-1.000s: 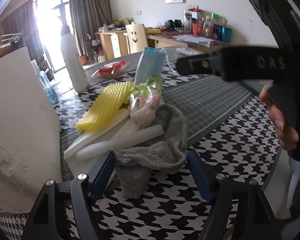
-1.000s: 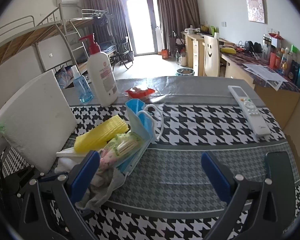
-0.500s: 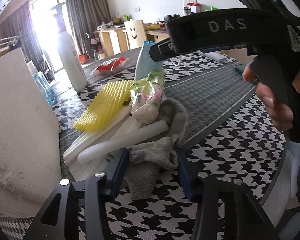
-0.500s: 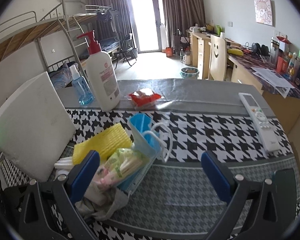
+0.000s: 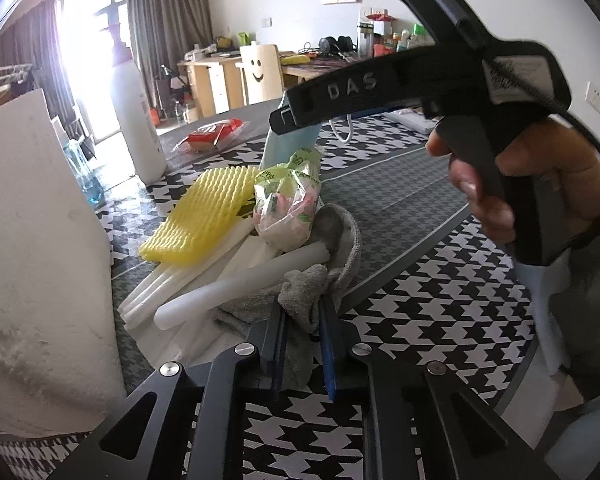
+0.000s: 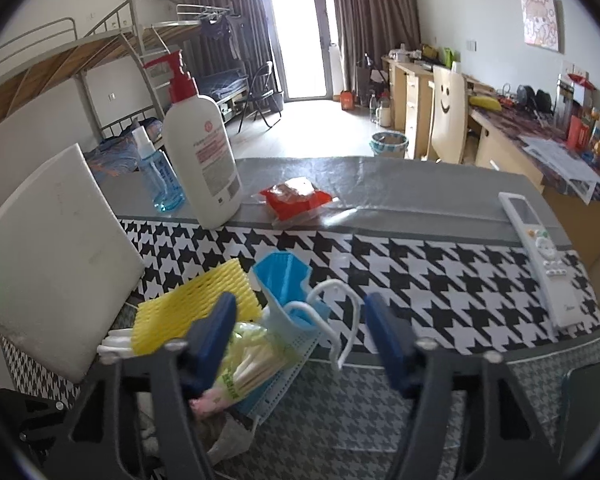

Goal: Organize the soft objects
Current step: 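Close the left tool on the grey sock while the right tool grasps the blue mask, then lift the grey sock with the left tool while the right tool carries the mask toward the foam box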

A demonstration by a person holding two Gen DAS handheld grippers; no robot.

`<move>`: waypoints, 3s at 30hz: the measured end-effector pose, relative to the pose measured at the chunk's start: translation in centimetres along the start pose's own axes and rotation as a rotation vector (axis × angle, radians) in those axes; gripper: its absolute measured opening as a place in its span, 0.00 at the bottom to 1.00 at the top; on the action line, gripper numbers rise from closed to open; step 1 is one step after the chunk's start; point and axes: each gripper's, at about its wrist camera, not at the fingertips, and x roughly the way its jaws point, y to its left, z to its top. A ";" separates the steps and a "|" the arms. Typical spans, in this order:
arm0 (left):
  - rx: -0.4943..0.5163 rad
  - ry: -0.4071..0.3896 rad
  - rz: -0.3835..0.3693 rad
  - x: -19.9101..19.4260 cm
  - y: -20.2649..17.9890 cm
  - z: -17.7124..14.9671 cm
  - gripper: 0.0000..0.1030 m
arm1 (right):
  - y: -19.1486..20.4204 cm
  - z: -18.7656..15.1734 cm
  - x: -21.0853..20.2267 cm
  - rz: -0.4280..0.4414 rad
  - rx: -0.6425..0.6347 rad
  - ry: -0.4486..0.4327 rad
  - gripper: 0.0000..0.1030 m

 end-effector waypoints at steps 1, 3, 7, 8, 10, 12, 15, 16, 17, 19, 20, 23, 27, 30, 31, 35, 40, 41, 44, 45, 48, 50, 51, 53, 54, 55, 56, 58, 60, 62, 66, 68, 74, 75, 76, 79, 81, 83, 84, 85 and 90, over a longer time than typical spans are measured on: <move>-0.002 -0.003 -0.013 -0.1 0.1 0.0 0.15 | -0.1 0.0 0.1 0.004 0.004 0.006 0.53; 0.000 -0.011 -0.029 -0.3 0.1 0.1 0.15 | -0.1 0.0 0.3 0.004 -0.002 0.009 0.39; 0.003 -0.024 -0.030 -0.8 0.0 0.1 0.14 | 0.1 -0.1 0.2 0.016 -0.013 0.020 0.20; -0.002 -0.024 -0.030 -0.9 0.0 0.0 0.14 | 0.2 -0.2 0.0 0.016 -0.017 0.014 0.17; -0.007 -0.025 -0.037 -1.1 0.1 -0.1 0.14 | 0.5 -0.3 -0.5 0.029 -0.026 0.005 0.12; -0.009 -0.033 -0.031 -1.6 0.1 -0.2 0.14 | 0.7 -0.3 -1.3 0.030 -0.033 -0.014 0.11; -0.013 -0.047 -0.029 -2.5 0.0 -0.4 0.14 | 0.8 -0.6 -2.7 0.038 -0.034 -0.041 0.11; -0.013 -0.055 -0.030 -2.9 0.0 -0.5 0.14 | 0.8 -0.5 -3.1 0.036 -0.033 -0.050 0.11; -0.014 -0.061 -0.030 -3.2 0.0 -0.5 0.14 | 0.7 -0.6 -3.6 0.028 -0.031 -0.059 0.11; -0.017 -0.074 -0.030 -3.9 -0.1 -0.7 0.14 | 0.6 -0.6 -4.4 0.020 -0.029 -0.073 0.11; -0.016 -0.081 -0.033 -4.3 0.0 -0.7 0.14 | 0.5 -0.6 -4.8 0.016 -0.026 -0.082 0.11; -0.016 -0.097 -0.028 -5.2 0.0 -0.7 0.14 | 0.5 -0.8 -5.9 0.006 -0.023 -0.097 0.11; -0.027 -0.118 -0.022 -6.2 0.3 -0.9 0.14 | 0.8 -0.9 -7.1 -0.021 -0.041 -0.112 0.11; -0.030 -0.132 -0.026 -7.0 0.4 -1.1 0.14 | 0.9 -1.1 -8.0 -0.035 -0.040 -0.127 0.11; -0.031 -0.137 -0.030 -7.4 0.4 -1.2 0.14 | 0.8 -1.0 -8.3 -0.039 -0.035 -0.132 0.11; -0.043 -0.165 -0.026 -8.9 0.7 -1.5 0.09 | 0.1 -1.1 -9.0 -0.048 -0.018 -0.150 0.11; -0.038 -0.177 -0.007 -9.8 0.8 -1.5 0.05 | -0.3 -1.4 -9.9 -0.053 0.005 -0.163 0.10; -0.036 -0.173 -0.007 -9.7 0.7 -1.6 0.05 | -0.4 -1.5 -10.3 -0.054 0.007 -0.172 0.10; -0.021 -0.156 -0.017 -9.4 0.3 -2.0 0.05 | -0.5 -1.5 -11.3 -0.055 0.007 -0.194 0.10; -0.022 -0.150 -0.021 -9.2 0.2 -2.1 0.05 | -0.5 -1.5 -11.6 -0.055 0.008 -0.201 0.10; -0.020 -0.118 -0.023 -8.1 0.1 -2.4 0.20 | -0.6 -1.4 -12.6 -0.058 0.008 -0.223 0.10; -0.020 -0.101 -0.013 -7.4 0.0 -2.5 0.39 | -0.5 -1.4 -13.2 -0.055 0.009 -0.238 0.10; -0.019 -0.096 -0.006 -7.2 -0.1 -2.6 0.53 | -0.4 -1.4 -13.5 -0.051 0.007 -0.244 0.10; -0.006 -0.101 0.008 -6.7 -0.4 -2.6 0.66 | 0.1 -1.4 -14.4 -0.050 -0.008 -0.265 0.10; 0.000 -0.102 0.017 -6.5 -0.5 -2.5 0.68 | 0.3 -1.3 -14.8 -0.050 -0.012 -0.274 0.10; 0.008 -0.102 0.016 -6.3 -0.7 -2.5 0.68 | 0.5 -1.2 -15.2 -0.044 -0.017 -0.283 0.10; 0.016 -0.095 0.010 -5.9 -0.8 -2.4 0.68 | 0.7 -1.2 -15.5 -0.041 -0.024 -0.289 0.10; 0.018 -0.074 0.016 -5.1 -0.8 -2.2 0.68 | 0.9 -1.2 -16.0 -0.040 -0.029 -0.300 0.10; 0.020 -0.065 0.017 -4.4 -0.8 -2.0 0.68 | 1.0 -1.5 -16.0 -0.033 -0.033 -0.295 0.10; 0.024 -0.050 0.018 -3.8 -0.7 -1.9 0.68 | 1.1 -1.8 -15.8 -0.031 -0.035 -0.287 0.10; 0.014 -0.029 0.016 -2.7 -0.6 -1.9 0.68 | 0.9 -2.4 -15.2 -0.025 -0.026 -0.268 0.10; 0.003 -0.017 0.013 -2.3 -0.5 -1.9 0.62 | 0.7 -2.7 -15.0 -0.022 -0.019 -0.259 0.10; 0.002 0.002 0.016 -1.6 -0.6 -2.2 0.23 | 0.4 -3.5 -14.1 -0.015 0.001 -0.231 0.10; 0.002 0.004 0.010 -1.6 -0.6 -2.3 0.15 | 0.4 -3.6 -14.0 -0.013 0.004 -0.229 0.10; 0.001 0.004 0.002 -1.6 -0.6 -2.3 0.14 | 0.4 -3.7 -14.0 -0.010 0.006 -0.226 0.10; 0.003 -0.004 -0.012 -2.0 -0.7 -2.3 0.12 | 0.4 -4.0 -13.9 -0.003 0.014 -0.225 0.10; 0.003 -0.029 -0.015 -2.8 -0.6 -2.1 0.12 | 0.5 -4.1 -14.1 0.001 0.018 -0.230 0.10; -0.002 -0.062 -0.011 -4.0 -0.4 -1.9 0.12 | 0.7 -4.1 -14.3 0.005 0.018 -0.235 0.10; -0.003 -0.078 -0.008 -4.7 -0.3 -1.7 0.12 | 0.7 -4.1 -14.4 0.006 0.019 -0.238 0.10; -0.003 -0.095 -0.004 -5.4 -0.2 -1.6 0.12 | 0.8 -4.1 -14.5 0.010 0.019 -0.241 0.10; -0.005 -0.166 0.023 -8.2 0.3 -0.7 0.12 | 1.7 -3.9 -15.1 0.021 0.002 -0.262 0.10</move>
